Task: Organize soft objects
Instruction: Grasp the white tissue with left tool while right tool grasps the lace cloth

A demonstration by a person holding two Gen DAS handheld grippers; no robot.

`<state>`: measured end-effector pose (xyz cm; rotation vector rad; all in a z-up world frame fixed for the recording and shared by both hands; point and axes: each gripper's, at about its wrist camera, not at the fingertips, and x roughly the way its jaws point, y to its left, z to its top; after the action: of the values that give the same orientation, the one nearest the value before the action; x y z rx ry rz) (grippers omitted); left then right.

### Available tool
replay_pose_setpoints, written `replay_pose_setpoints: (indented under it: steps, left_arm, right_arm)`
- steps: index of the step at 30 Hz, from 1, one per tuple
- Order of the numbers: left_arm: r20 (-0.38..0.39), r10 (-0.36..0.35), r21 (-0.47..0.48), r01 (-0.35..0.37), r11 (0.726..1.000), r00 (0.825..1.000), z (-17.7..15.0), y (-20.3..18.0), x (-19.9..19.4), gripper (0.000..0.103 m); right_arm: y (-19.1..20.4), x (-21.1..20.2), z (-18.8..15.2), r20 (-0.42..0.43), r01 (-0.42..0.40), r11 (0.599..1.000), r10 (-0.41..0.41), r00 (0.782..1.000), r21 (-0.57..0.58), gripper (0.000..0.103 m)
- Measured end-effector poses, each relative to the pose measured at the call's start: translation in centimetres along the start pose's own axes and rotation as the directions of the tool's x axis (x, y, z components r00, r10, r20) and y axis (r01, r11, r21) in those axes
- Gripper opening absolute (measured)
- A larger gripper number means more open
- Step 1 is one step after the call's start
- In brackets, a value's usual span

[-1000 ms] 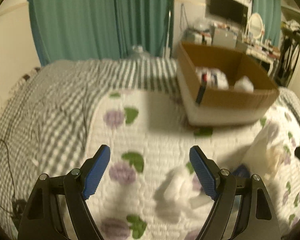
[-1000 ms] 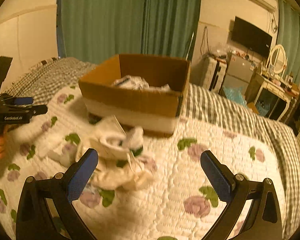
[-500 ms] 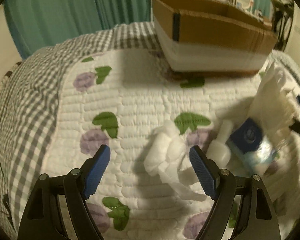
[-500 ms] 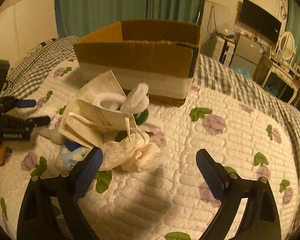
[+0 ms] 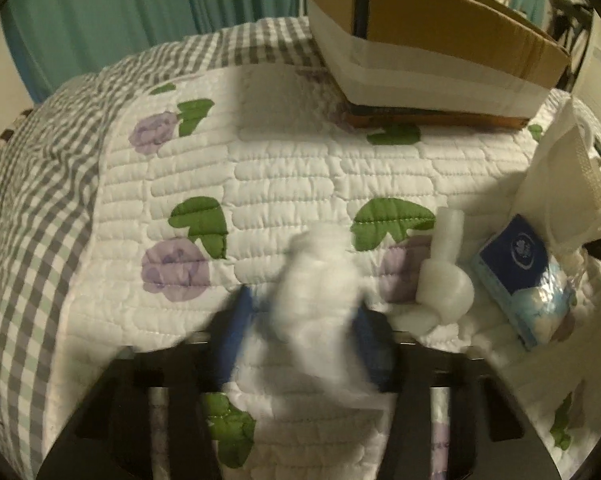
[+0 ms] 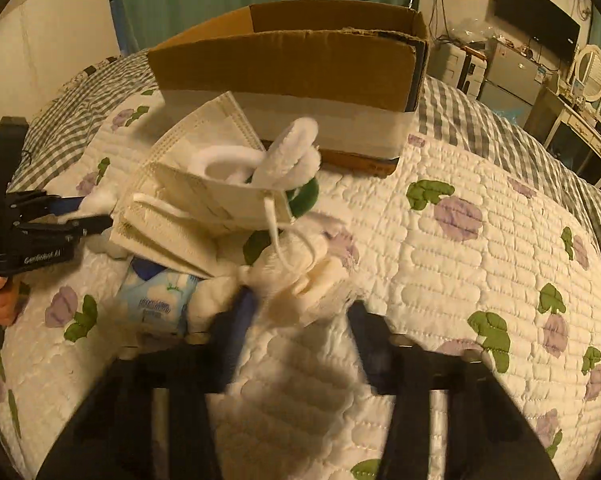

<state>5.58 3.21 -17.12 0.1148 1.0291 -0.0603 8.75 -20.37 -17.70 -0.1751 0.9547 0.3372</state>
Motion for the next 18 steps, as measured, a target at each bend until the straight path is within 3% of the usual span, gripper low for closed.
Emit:
replay_pose_setpoints:
  steps: [1, 4, 18]
  left_arm:
    - [0.001, -0.003, 0.005, 0.003, 1.0, 1.0, 0.0, 0.0, -0.1, 0.028]
    - [0.021, -0.014, 0.004, 0.014, 1.0, 1.0, 0.0, 0.1, -1.1, 0.024]
    - [0.185, -0.022, 0.027, 0.017, 0.999, 0.982, 0.8, -1.1, -7.9, 0.024]
  right_arm:
    - [0.1, 0.0, -0.1, -0.013, -0.019, 1.0, 0.019, 1.0, -0.001, 0.017]
    - [0.7, -0.5, -0.4, -0.023, -0.056, 0.998, 0.056, 0.998, -0.012, 0.011]
    - [2.3, -5.8, -0.7, 0.051, -0.045, 0.999, 0.046, 0.998, -0.013, 0.008]
